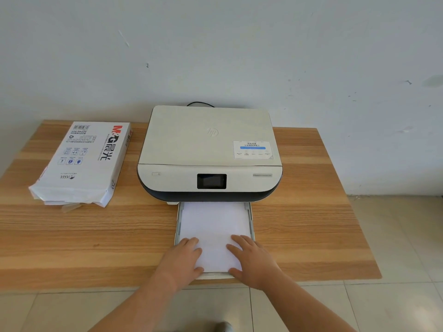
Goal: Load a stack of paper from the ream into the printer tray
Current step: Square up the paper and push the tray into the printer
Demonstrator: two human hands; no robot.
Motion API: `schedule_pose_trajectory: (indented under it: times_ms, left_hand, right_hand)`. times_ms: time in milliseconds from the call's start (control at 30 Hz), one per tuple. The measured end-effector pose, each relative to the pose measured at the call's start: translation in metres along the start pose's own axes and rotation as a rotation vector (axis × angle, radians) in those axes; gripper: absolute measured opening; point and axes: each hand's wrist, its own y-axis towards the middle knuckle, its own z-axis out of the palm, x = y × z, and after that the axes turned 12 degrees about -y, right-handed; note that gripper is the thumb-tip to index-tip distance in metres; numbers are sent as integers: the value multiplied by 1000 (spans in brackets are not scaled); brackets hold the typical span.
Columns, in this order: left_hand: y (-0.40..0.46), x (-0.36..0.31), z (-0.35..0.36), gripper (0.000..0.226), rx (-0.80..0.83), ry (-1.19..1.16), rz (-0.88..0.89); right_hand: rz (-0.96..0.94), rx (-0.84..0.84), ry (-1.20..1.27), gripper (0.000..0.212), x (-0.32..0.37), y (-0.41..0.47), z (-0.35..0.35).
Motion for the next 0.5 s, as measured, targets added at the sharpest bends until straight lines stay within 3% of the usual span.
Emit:
schedule_pose_trajectory:
  times_ms: [500]
  left_hand:
    - [-1,-2,1,48,5,-22,-19]
  right_hand:
    - [24,2,49,59,3,1,-7]
